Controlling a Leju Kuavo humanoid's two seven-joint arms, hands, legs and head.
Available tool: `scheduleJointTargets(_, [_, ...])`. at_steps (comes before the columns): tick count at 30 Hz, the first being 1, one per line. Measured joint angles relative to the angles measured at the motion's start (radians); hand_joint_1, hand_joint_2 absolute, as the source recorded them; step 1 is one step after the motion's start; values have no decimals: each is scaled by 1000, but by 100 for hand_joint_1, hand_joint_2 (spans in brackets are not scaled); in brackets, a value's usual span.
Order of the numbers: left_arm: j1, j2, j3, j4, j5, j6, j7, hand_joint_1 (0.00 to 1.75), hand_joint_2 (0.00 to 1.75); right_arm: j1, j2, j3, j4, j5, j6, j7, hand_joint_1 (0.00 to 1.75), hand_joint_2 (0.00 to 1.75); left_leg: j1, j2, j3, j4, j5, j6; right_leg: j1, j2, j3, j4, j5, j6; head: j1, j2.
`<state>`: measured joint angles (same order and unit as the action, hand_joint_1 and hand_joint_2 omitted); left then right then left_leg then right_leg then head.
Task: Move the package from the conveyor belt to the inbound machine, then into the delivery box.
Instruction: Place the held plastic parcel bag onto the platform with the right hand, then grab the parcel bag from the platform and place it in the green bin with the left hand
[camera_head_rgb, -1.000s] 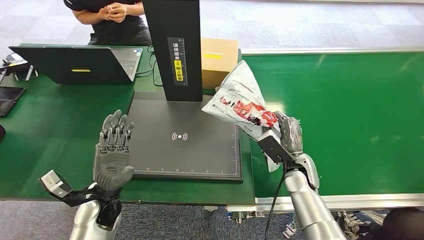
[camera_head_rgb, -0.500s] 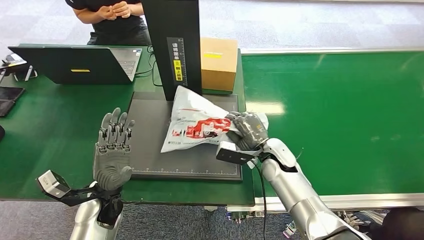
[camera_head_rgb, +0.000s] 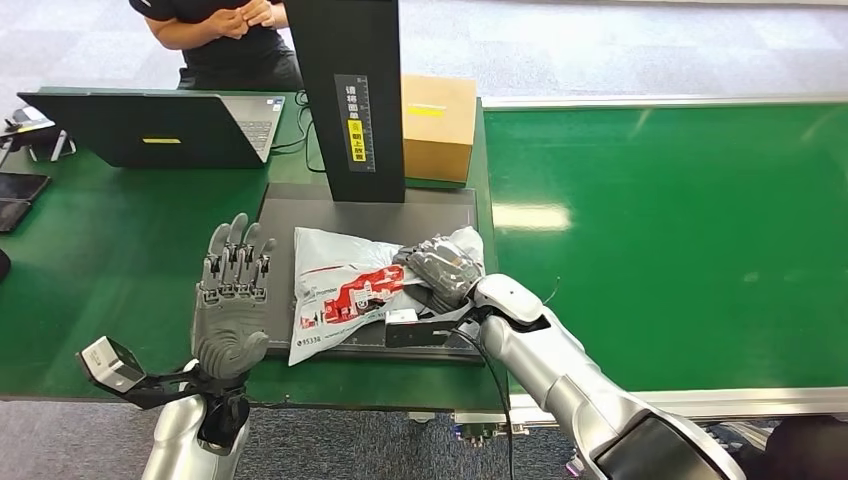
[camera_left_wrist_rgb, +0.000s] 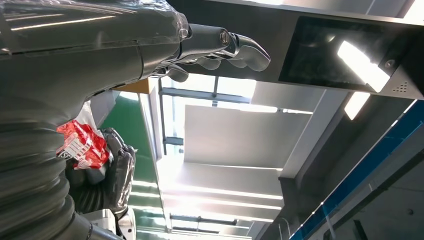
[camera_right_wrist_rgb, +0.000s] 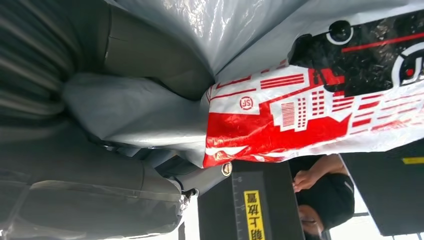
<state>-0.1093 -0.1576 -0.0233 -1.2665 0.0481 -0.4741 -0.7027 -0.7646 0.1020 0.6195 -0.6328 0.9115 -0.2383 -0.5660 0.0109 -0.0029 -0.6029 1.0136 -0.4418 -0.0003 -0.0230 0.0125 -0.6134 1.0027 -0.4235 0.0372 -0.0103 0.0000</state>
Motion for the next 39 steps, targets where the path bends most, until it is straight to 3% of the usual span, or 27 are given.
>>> scheduleJointTargets(4, [0,0,-3,2,0,1,0,0,175,-15,13,15,37,-23,-38,-14,175,175,0,0,0,0,0,0,0,0,0,0,0,0,0,0])
scheduleJointTargets(8, [1,0,-10,2,3,5,0,0,175,-25,33,26,79,-43,-129,11,112,175,0,0,0,0,0,0,0,0,0,0,0,0,0,0])
scheduleJointTargets(12, [3,0,-17,3,3,9,0,0,175,-36,45,27,118,-69,-218,30,112,175,0,0,0,0,0,0,0,0,0,0,0,0,0,0])
scheduleJointTargets(18, [6,0,-22,3,2,10,0,0,175,-40,51,28,146,-77,-230,31,112,175,0,0,0,0,0,0,0,0,0,0,0,0,0,0])
scheduleJointTargets(22, [7,0,-22,3,3,10,0,0,175,-41,55,28,158,-79,-235,31,0,175,0,0,0,0,0,0,0,0,0,0,0,0,0,0])
scheduleJointTargets(27, [6,0,-23,5,3,11,0,0,175,-42,55,22,168,-132,-289,24,0,175,0,0,0,0,0,-1,0,0,0,0,0,0,0,0])
scheduleJointTargets(29, [6,0,-24,7,3,13,0,0,175,-41,56,4,171,-218,-238,5,0,175,0,0,0,0,0,-1,0,0,0,0,0,0,0,0])
scheduleJointTargets(32, [5,1,-24,9,3,16,0,0,175,-33,58,-60,172,-402,-60,-30,0,175,0,0,0,0,0,-1,0,0,0,0,0,0,0,0])
scheduleJointTargets(36, [4,2,-24,16,6,21,3,0,175,-3,57,-141,159,-556,89,-68,0,175,0,0,0,0,0,-1,0,0,0,0,0,0,0,0])
scheduleJointTargets(37, [3,2,-25,19,-1,38,7,0,175,9,56,-161,149,-621,176,-75,0,175,0,0,0,0,0,-1,0,0,0,0,0,0,0,0])
scheduleJointTargets(39, [1,1,-30,25,-28,103,17,0,175,42,51,-211,117,-799,443,-86,0,175,0,0,0,0,0,-1,0,0,-1,0,0,0,0,0])
